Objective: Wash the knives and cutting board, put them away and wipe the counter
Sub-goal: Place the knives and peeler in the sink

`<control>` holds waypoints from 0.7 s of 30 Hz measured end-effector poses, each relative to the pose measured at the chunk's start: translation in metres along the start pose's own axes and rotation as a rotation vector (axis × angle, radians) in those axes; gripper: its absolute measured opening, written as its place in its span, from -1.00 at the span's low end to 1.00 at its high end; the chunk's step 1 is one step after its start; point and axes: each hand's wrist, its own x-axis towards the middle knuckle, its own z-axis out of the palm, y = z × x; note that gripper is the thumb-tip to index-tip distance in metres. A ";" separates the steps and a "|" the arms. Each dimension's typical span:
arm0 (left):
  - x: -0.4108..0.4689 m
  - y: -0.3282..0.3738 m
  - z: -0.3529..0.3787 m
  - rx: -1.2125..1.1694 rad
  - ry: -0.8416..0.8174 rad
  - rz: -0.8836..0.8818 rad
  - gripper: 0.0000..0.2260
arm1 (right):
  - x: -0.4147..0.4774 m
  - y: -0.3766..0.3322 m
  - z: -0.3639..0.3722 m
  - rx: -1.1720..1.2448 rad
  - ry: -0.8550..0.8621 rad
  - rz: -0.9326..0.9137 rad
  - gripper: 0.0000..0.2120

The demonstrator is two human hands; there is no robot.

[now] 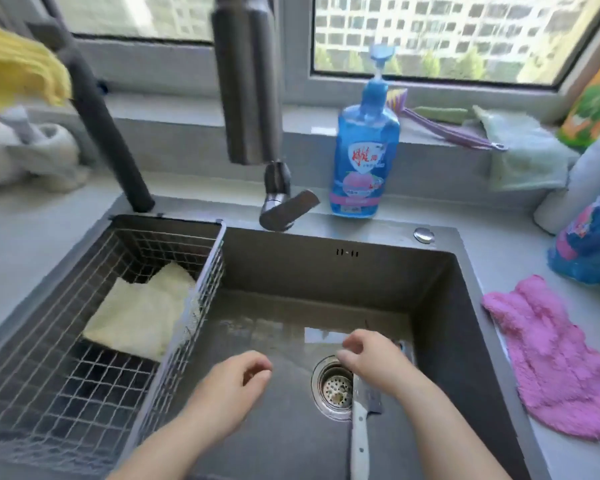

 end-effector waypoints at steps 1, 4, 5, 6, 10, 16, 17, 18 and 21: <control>-0.016 -0.010 -0.019 -0.024 0.079 -0.017 -0.74 | -0.002 -0.018 0.004 -0.037 0.001 -0.064 -0.69; -0.066 -0.045 -0.068 -0.060 0.270 -0.081 -0.80 | -0.011 -0.078 0.021 -0.097 0.002 -0.242 -0.79; -0.086 -0.059 -0.083 -0.076 0.323 -0.110 -0.81 | -0.016 -0.101 0.029 -0.104 -0.006 -0.302 -0.85; -0.106 -0.074 -0.097 -0.102 0.368 -0.145 -0.81 | -0.022 -0.125 0.038 -0.105 -0.019 -0.358 -0.90; -0.197 -0.132 -0.140 -0.268 0.619 -0.356 -0.72 | -0.055 -0.219 0.084 -0.111 -0.114 -0.582 -0.93; -0.330 -0.234 -0.165 -0.389 0.878 -0.609 -0.71 | -0.131 -0.347 0.200 -0.144 -0.285 -0.866 -0.73; -0.350 -0.249 -0.168 -0.418 0.932 -0.649 -0.72 | -0.142 -0.363 0.225 -0.171 -0.315 -0.882 -0.72; -0.370 -0.263 -0.172 -0.437 0.983 -0.686 -0.75 | -0.154 -0.378 0.249 -0.198 -0.352 -0.895 -0.73; -0.423 -0.301 -0.183 -0.434 1.131 -0.743 -0.75 | -0.183 -0.411 0.315 -0.264 -0.439 -0.952 -0.75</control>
